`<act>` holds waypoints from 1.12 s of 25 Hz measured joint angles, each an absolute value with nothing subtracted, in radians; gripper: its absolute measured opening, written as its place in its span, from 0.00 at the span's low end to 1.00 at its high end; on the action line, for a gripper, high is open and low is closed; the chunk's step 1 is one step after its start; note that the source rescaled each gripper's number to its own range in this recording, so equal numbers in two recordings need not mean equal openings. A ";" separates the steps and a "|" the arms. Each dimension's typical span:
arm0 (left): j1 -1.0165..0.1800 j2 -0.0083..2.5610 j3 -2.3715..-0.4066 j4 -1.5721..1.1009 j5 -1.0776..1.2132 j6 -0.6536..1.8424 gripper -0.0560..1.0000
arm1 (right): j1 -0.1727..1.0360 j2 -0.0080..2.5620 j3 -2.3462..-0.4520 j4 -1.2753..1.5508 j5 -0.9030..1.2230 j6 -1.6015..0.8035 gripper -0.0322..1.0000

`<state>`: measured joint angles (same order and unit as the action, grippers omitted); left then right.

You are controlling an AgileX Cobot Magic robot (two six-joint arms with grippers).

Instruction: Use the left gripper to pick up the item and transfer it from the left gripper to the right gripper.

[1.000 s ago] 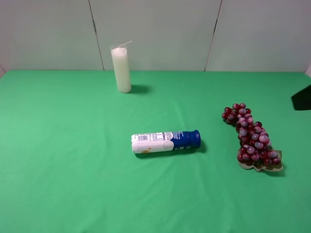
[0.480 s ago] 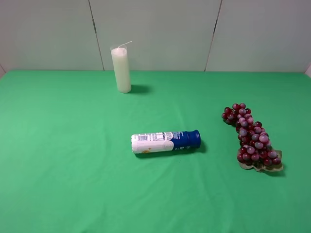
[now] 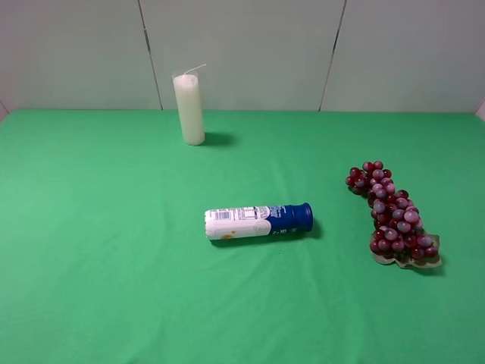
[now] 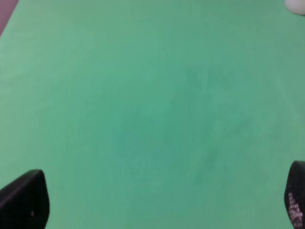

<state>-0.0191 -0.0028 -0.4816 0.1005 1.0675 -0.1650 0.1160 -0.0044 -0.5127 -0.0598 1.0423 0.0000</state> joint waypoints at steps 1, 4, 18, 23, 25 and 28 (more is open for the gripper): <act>-0.019 -0.003 -0.482 0.101 1.067 -0.165 1.00 | 0.116 -0.004 -0.507 -0.076 1.037 0.027 1.00; -0.019 -0.003 -0.482 0.101 1.067 -0.165 1.00 | 0.116 -0.004 -0.500 -0.089 1.032 0.052 1.00; -0.019 -0.003 -0.482 0.101 1.067 -0.165 1.00 | 0.084 -0.004 -0.500 -0.095 1.019 0.059 1.00; -0.019 -0.003 -0.482 0.101 1.067 -0.165 1.00 | -0.031 -0.004 -0.500 -0.095 1.019 0.059 1.00; -0.019 -0.003 -0.482 0.101 1.067 -0.165 1.00 | -0.059 -0.004 -0.500 -0.095 1.019 0.059 1.00; -0.019 -0.003 -0.482 0.101 1.067 -0.165 1.00 | -0.068 -0.004 -0.500 -0.095 1.019 0.059 1.00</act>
<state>-0.0191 -0.0028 -0.4816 0.1005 1.0675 -0.1650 -0.0676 -0.0044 -0.5002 -0.0949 1.0188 0.0587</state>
